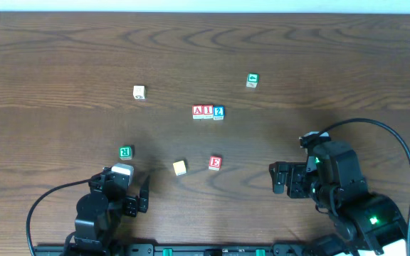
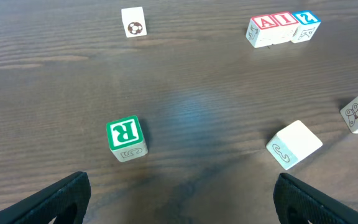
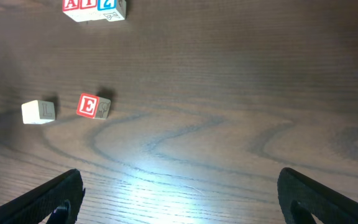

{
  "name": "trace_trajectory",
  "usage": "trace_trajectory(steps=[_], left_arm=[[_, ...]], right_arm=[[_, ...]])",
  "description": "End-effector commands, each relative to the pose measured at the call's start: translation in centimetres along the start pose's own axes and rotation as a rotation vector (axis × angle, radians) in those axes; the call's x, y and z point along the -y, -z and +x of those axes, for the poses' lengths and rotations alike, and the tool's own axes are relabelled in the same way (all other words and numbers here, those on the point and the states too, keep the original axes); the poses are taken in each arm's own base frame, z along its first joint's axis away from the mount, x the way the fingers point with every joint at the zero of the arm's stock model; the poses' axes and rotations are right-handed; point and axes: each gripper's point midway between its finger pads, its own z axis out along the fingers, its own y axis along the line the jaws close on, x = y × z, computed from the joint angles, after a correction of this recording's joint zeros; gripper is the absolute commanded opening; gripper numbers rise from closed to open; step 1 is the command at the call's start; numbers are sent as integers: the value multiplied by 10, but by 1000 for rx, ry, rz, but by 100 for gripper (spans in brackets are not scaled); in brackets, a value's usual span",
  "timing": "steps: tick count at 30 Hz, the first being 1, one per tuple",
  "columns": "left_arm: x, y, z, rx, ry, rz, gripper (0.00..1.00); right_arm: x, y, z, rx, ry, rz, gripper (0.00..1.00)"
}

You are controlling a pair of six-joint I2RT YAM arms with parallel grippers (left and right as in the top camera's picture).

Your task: Spell out Ai2

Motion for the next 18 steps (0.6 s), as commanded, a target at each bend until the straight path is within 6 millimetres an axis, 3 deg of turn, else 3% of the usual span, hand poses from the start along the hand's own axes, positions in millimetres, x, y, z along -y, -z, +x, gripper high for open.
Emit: trace_trajectory(steps=[1,5,8,13,18], left_arm=[[-2,-1,1,2,-5,-11,95],[-2,-1,1,2,-5,-11,95],[-2,-1,1,2,-5,-11,95],[-2,-1,1,2,-5,-11,95],[-2,-1,1,2,-5,-11,95]], right_arm=[[-3,1,1,0,-2,-10,99],[-2,1,0,3,5,-7,99],[18,5,-9,63,81,111,99],[33,23,-11,133,47,149,99],[60,36,-37,365,54,228,99]])
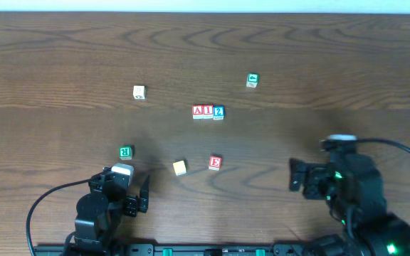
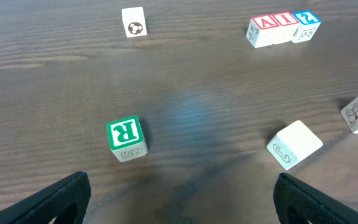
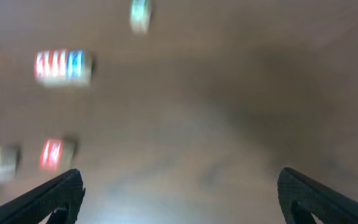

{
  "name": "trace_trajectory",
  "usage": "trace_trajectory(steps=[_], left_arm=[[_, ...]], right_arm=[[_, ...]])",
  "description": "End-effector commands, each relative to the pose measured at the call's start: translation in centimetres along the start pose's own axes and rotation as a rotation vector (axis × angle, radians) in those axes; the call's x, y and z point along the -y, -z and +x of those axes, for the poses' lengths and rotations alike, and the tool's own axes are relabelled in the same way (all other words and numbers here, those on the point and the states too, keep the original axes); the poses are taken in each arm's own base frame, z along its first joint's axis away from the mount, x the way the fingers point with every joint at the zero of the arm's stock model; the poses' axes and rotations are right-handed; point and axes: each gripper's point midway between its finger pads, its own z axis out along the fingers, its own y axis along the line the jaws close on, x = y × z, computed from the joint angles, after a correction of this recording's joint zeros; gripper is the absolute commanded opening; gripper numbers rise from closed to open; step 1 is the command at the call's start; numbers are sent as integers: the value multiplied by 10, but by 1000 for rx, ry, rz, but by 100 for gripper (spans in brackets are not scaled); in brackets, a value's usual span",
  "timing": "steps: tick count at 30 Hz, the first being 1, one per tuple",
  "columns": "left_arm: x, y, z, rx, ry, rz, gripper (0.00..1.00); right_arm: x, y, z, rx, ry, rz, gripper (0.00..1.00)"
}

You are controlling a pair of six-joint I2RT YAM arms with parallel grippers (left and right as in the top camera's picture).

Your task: Spell out Ai2

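Three letter blocks stand side by side in a row at the table's middle: a red A (image 1: 197, 111), a red I (image 1: 207, 111) and a blue 2 (image 1: 218, 112). The left wrist view shows the same row (image 2: 283, 27) at its upper right; in the blurred right wrist view the row (image 3: 63, 65) is a smear. My left gripper (image 1: 129, 195) is open near the front edge, nothing between its fingers (image 2: 55, 200). My right gripper (image 1: 295, 175) is open at the front right, empty, well away from the row.
Loose blocks lie around: a green R (image 1: 125, 151), a plain cream block (image 1: 180, 167), a red E (image 1: 215, 163), a white block with a ball picture (image 1: 139, 92) and a green-marked block (image 1: 252, 80) at the back right. Cables run from both arms.
My right arm has moved back and to the right, away from the blocks; its wrist view is now blurred and takes in more of the table. The left arm and all blocks are unmoved.
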Motion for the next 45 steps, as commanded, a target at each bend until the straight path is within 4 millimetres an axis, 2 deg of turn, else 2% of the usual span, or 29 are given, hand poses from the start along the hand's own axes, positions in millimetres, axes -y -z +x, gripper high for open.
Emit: trace_trajectory(steps=[1,5,10,12,18,45], left_arm=[[-2,-1,1,2,-5,-11,95],[-2,-1,1,2,-5,-11,95],[-2,-1,1,2,-5,-11,95],[-2,-1,1,2,-5,-11,95],[-2,-1,1,2,-5,-11,95],[-2,-1,1,2,-5,-11,95]], right_arm=[[22,-7,0,93,76,68,99],[26,-26,16,188,143,28,99],[36,-49,44,251,124,26,99],[38,-55,54,261,120,29,99],[41,-64,66,289,118,31,99],[41,-64,66,290,119,31,99]])
